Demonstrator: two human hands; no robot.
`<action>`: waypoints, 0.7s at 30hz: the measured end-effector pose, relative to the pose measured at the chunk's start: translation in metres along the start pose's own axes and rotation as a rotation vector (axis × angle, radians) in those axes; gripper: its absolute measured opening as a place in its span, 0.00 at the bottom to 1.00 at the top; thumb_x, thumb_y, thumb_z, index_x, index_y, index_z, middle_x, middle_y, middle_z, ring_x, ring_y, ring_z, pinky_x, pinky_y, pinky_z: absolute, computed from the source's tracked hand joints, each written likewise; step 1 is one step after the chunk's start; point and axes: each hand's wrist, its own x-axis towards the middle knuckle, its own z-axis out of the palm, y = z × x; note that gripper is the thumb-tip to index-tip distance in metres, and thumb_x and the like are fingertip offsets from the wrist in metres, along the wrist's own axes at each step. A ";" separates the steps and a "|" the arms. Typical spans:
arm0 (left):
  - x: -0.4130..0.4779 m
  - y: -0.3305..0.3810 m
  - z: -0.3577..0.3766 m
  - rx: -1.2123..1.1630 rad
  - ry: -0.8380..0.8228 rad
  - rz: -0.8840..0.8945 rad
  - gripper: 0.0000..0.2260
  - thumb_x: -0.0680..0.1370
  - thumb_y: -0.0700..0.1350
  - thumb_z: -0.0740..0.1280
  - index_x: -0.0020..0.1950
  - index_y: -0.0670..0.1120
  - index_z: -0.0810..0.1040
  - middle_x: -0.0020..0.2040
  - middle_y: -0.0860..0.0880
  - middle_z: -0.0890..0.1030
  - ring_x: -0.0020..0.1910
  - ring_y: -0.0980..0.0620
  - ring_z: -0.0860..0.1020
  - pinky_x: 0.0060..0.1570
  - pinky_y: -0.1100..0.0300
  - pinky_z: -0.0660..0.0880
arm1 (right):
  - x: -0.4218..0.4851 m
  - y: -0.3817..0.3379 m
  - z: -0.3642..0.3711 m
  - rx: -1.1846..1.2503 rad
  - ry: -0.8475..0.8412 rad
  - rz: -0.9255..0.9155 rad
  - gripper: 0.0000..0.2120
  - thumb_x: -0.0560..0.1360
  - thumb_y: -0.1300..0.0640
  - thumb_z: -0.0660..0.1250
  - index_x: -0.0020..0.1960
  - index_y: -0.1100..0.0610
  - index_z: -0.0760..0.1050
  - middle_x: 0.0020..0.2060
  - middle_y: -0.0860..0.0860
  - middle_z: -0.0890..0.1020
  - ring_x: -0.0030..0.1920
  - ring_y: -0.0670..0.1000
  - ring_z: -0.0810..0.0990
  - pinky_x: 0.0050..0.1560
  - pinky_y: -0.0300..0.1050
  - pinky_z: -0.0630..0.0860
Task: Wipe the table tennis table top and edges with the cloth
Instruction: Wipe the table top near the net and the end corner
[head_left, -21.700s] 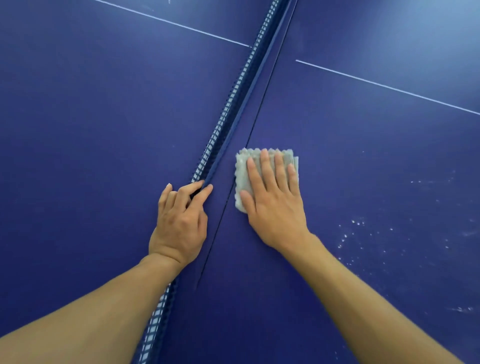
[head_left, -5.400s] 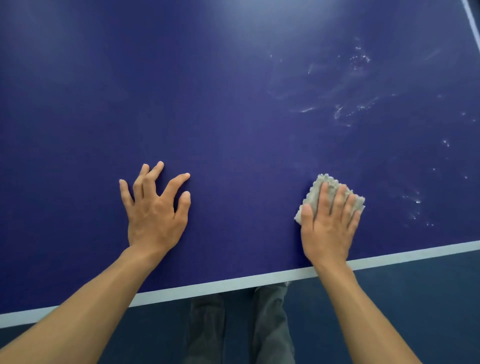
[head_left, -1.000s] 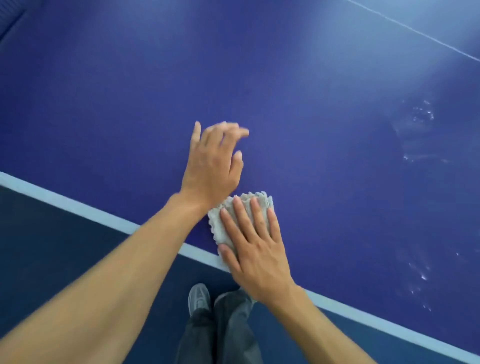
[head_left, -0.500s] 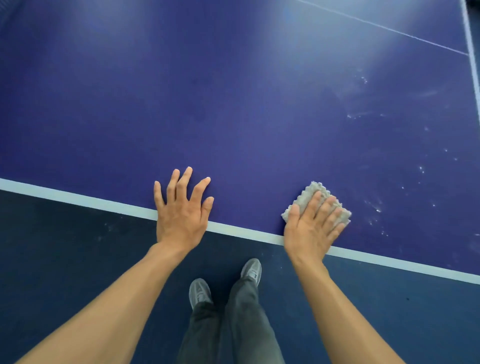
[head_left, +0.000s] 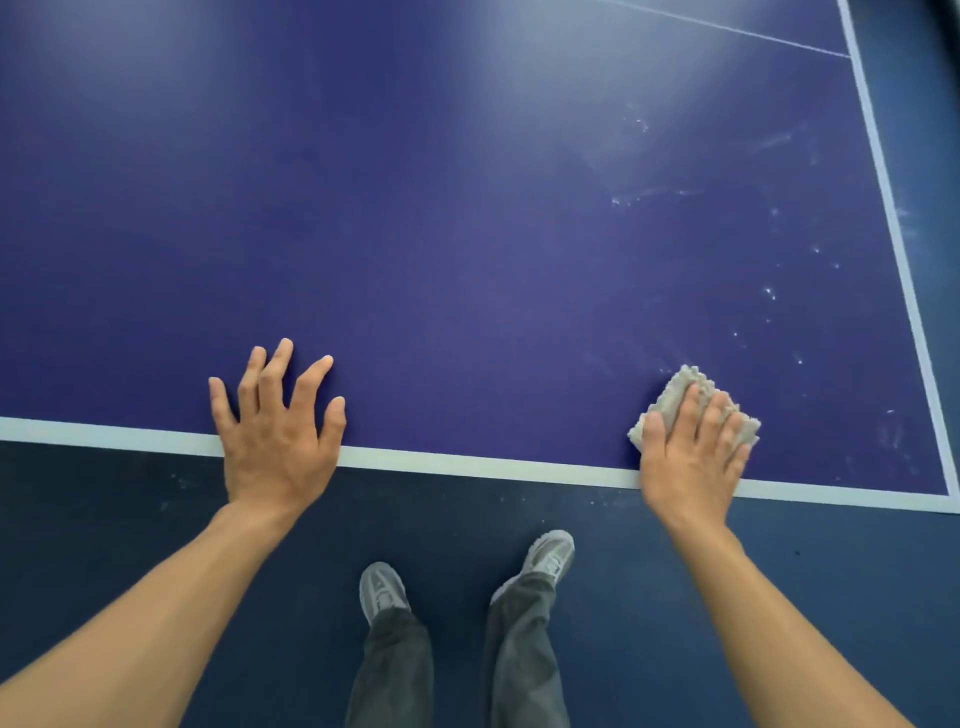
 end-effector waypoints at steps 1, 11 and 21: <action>-0.001 0.001 -0.001 0.003 -0.009 -0.005 0.25 0.83 0.59 0.53 0.77 0.51 0.69 0.80 0.44 0.63 0.81 0.39 0.59 0.76 0.30 0.48 | 0.006 -0.009 -0.001 0.033 0.011 0.075 0.33 0.86 0.38 0.41 0.85 0.51 0.37 0.85 0.56 0.40 0.84 0.59 0.37 0.81 0.63 0.35; 0.005 0.057 0.001 0.022 0.056 0.026 0.22 0.81 0.56 0.57 0.71 0.48 0.77 0.75 0.43 0.70 0.76 0.39 0.67 0.76 0.28 0.49 | -0.040 -0.067 0.033 -0.091 0.039 -0.779 0.33 0.85 0.38 0.48 0.86 0.51 0.49 0.85 0.55 0.49 0.85 0.60 0.44 0.82 0.65 0.47; 0.088 0.183 0.038 0.020 -0.098 0.058 0.24 0.82 0.59 0.53 0.77 0.58 0.70 0.81 0.45 0.60 0.81 0.42 0.57 0.76 0.26 0.44 | 0.088 -0.009 -0.022 0.025 0.038 -0.026 0.36 0.83 0.36 0.41 0.86 0.51 0.41 0.85 0.57 0.42 0.84 0.62 0.39 0.81 0.66 0.37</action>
